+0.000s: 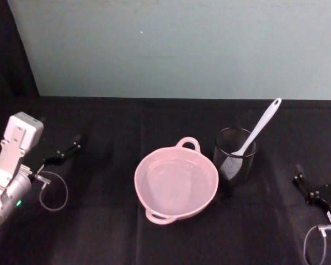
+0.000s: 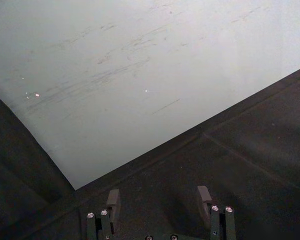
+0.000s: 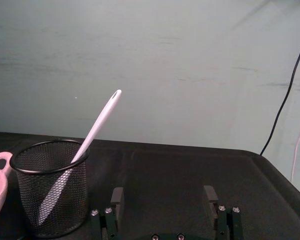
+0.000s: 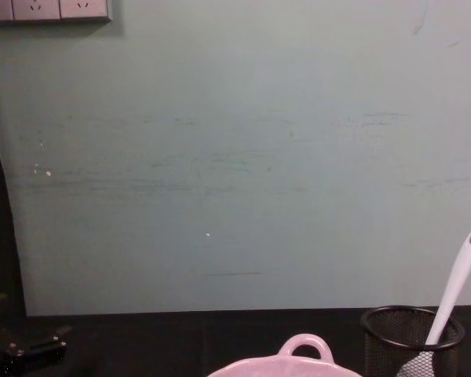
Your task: Use the one hand to pick up the spoon and stir the clear water in the bowl.
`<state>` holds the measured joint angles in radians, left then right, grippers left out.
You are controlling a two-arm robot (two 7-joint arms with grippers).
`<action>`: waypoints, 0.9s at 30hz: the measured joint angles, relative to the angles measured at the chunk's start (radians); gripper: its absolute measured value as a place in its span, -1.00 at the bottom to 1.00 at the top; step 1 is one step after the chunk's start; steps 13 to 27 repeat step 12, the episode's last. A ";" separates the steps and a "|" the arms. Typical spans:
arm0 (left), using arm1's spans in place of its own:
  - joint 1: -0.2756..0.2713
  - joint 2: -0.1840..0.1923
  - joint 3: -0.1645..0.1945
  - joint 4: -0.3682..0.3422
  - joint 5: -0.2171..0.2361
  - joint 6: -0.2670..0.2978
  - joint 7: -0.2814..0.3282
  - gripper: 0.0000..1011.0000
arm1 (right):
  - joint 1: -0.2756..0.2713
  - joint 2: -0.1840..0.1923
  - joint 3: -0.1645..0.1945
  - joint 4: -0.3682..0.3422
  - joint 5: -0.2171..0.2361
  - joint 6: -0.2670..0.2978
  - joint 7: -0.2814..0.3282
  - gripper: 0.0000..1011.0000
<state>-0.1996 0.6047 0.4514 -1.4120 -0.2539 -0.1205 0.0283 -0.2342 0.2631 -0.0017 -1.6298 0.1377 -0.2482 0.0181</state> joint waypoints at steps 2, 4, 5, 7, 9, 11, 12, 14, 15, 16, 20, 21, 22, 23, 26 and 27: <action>0.000 0.000 0.000 0.000 0.000 0.000 0.000 0.99 | 0.000 0.000 0.000 0.000 0.000 0.000 0.000 0.98; 0.000 0.000 0.000 0.000 0.000 0.000 0.000 0.99 | 0.000 0.000 0.000 0.000 0.000 0.000 -0.001 0.98; 0.000 0.000 0.000 0.000 0.000 0.000 0.000 0.99 | 0.000 0.000 0.000 0.000 0.000 0.000 -0.001 0.98; 0.000 0.000 0.000 0.000 0.000 0.000 0.000 0.99 | -0.001 0.001 0.000 0.000 -0.001 0.000 -0.001 0.98; 0.000 0.000 0.000 0.000 0.000 0.000 0.000 0.99 | -0.001 0.001 0.000 0.000 -0.001 -0.001 -0.001 0.98; 0.000 0.000 0.000 0.000 0.000 0.000 0.000 0.99 | -0.001 0.001 0.000 0.000 -0.001 -0.001 -0.001 0.98; 0.000 0.000 0.000 0.000 0.000 0.000 0.000 0.99 | -0.001 0.001 0.000 0.000 -0.001 -0.001 -0.001 0.98; 0.000 0.000 0.000 0.000 0.000 0.000 0.000 0.99 | -0.001 0.001 0.000 0.000 -0.001 -0.001 -0.001 0.98; 0.000 0.000 0.000 0.000 0.000 0.000 0.000 0.99 | -0.001 0.001 0.000 0.000 -0.001 -0.001 -0.001 0.98; 0.000 0.000 0.000 0.000 0.000 0.000 0.000 0.99 | -0.001 0.001 0.000 0.000 -0.001 -0.001 -0.001 0.98; 0.000 0.000 0.000 0.000 0.000 0.000 0.000 0.99 | -0.001 0.001 0.000 0.000 -0.001 -0.001 -0.001 0.98; 0.000 0.000 0.000 0.000 0.000 0.000 0.000 0.99 | -0.001 0.001 0.000 0.000 -0.001 -0.001 -0.001 0.98; 0.000 0.000 0.000 0.000 0.000 0.000 0.000 0.99 | -0.001 0.001 0.000 0.000 -0.001 -0.001 -0.001 0.98; 0.000 0.000 0.000 0.000 0.000 0.000 0.000 0.99 | -0.001 0.001 0.000 0.000 -0.001 -0.001 -0.001 0.98; 0.000 0.000 0.000 0.000 0.000 0.000 0.000 0.99 | -0.001 0.001 0.000 0.000 -0.001 -0.001 -0.001 0.98; 0.000 0.000 0.000 0.000 0.000 0.000 0.000 0.99 | -0.001 0.001 0.000 0.000 -0.001 -0.001 -0.001 0.98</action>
